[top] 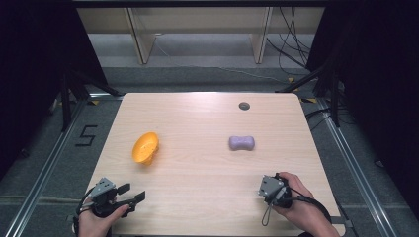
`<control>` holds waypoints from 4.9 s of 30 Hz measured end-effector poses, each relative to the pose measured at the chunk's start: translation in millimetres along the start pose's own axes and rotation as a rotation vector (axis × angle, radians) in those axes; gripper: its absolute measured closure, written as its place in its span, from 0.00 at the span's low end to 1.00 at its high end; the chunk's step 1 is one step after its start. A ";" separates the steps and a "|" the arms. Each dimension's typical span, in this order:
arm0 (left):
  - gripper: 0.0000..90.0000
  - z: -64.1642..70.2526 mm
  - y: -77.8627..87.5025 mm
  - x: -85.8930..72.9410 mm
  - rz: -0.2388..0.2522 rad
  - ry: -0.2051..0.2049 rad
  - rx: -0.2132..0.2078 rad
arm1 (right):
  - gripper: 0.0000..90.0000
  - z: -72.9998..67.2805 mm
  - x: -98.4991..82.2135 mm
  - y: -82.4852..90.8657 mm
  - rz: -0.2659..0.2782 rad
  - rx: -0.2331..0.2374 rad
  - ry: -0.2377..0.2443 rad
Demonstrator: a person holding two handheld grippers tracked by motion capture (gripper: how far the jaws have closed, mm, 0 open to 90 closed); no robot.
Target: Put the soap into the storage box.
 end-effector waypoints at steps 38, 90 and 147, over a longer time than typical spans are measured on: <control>0.27 1.1 -0.5 -0.8 -0.016 -0.015 0.007 | 0.49 103.2 53.7 -65.0 -0.133 0.145 0.060; 0.27 1.4 -0.9 -2.0 -0.022 -0.014 0.001 | 0.43 129.2 77.9 -132.0 -0.238 0.206 0.137; 0.27 1.9 -1.8 -3.3 -0.036 -0.016 0.000 | 0.55 121.0 82.6 -150.2 -0.285 0.271 0.149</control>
Point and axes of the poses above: each handheld gripper's, and its own axes: y roughly backward along the jaws, x roughly out of its top, z roughly to its right, the point moved 5 cm from there along -y, roughly forward along the jaws, and after that the axes turned 4 degrees about -x, right-handed, at the moved point
